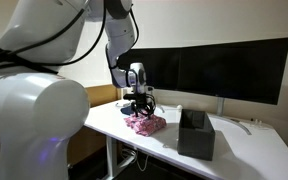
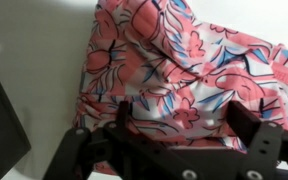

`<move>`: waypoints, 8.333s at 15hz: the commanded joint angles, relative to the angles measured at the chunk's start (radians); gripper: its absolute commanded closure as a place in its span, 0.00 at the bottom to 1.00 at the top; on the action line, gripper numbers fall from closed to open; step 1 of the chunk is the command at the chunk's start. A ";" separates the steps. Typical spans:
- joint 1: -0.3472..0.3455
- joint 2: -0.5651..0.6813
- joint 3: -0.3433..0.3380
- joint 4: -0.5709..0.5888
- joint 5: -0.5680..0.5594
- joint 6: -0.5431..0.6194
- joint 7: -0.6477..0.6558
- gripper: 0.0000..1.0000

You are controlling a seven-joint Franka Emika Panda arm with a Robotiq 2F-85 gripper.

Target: Put the pink and blue cloth in the grey box

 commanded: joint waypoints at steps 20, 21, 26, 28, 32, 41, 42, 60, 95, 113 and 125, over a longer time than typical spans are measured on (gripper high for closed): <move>0.036 0.187 -0.026 0.245 0.032 -0.328 -0.004 0.87; 0.048 0.181 -0.033 0.238 0.016 -0.318 0.019 0.90; 0.071 0.163 -0.031 0.227 0.004 -0.320 0.021 0.88; 0.067 0.141 -0.017 0.222 0.017 -0.344 -0.004 0.88; 0.057 0.087 0.013 0.213 0.046 -0.403 -0.053 0.88; 0.042 -0.012 0.040 0.241 0.073 -0.549 -0.117 0.88; 0.038 -0.018 0.044 0.249 0.085 -0.573 -0.135 0.88; -0.090 -0.212 0.009 0.365 0.073 -0.733 -0.331 0.89; -0.376 -0.066 -0.129 0.577 0.159 -0.734 -0.767 0.90; -0.417 -0.002 -0.114 0.360 0.188 -0.553 -0.908 0.90; -0.421 0.019 -0.109 0.379 0.187 -0.554 -0.894 0.84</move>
